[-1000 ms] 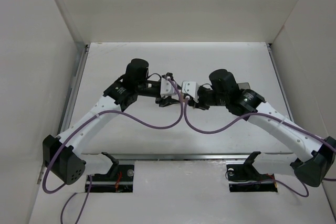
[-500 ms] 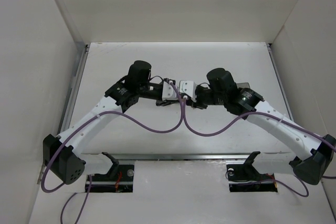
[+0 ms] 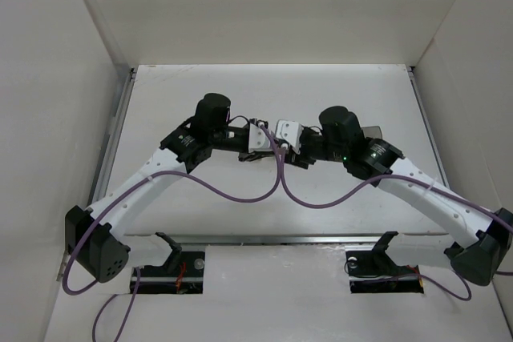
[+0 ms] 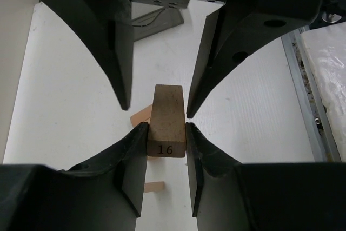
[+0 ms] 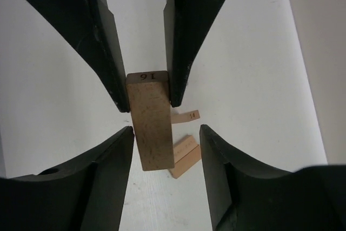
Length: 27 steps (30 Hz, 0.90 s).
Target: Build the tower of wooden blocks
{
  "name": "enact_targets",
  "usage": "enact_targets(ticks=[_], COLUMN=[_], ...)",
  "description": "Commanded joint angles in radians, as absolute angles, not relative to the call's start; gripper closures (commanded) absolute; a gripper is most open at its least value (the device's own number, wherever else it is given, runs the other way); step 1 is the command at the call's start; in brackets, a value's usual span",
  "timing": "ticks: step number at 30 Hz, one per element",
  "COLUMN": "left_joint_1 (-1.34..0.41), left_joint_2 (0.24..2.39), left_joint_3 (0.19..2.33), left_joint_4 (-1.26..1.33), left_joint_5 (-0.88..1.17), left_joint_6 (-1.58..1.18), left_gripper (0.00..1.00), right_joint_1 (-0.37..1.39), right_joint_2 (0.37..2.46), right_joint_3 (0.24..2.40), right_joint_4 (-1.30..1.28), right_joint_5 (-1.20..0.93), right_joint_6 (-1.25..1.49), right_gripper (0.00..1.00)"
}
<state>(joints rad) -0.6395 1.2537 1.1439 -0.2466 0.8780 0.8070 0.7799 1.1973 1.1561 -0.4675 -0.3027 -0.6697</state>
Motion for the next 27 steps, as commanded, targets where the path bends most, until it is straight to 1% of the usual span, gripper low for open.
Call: enact_targets(ticks=[1,3,4,9,10,14,21,27], left_joint_1=[-0.644,-0.644,-0.644,-0.644,-0.644,-0.644,-0.623,-0.623], left_joint_2=[1.215,1.215,1.215,1.206,1.206,1.197,1.177,1.149], left_joint_3=[1.126,1.126,1.126,1.108,1.108,1.098,1.059,1.009], left_joint_4=[-0.190,-0.190,-0.181,-0.163,-0.149,-0.138,-0.040,0.052], left_joint_5=[0.885,0.885,0.885,0.885,0.885,0.885,0.853,0.775], left_joint_6=[0.759,0.741,0.732,0.713,0.700,0.672,0.574,0.519], left_gripper=[1.00,1.00,1.00,1.00,1.00,1.00,1.00,1.00], right_joint_1=[0.787,0.787,0.787,0.787,0.787,0.787,0.787,0.787], right_joint_2=[1.132,1.120,1.109,1.088,1.088,1.054,0.980,0.942], right_joint_3=[1.125,1.111,1.100,1.078,1.078,1.058,0.999,0.990], right_joint_4=[-0.298,-0.279,-0.266,-0.235,-0.235,-0.212,-0.157,-0.124], right_joint_5=[-0.270,-0.261,-0.252,-0.221,-0.221,-0.221,-0.180,0.015], right_joint_6=[-0.623,-0.609,-0.598,-0.560,-0.549,-0.529,-0.445,-0.250], right_gripper=[0.41,0.37,0.32,0.30,0.28,0.24,0.23,0.21])
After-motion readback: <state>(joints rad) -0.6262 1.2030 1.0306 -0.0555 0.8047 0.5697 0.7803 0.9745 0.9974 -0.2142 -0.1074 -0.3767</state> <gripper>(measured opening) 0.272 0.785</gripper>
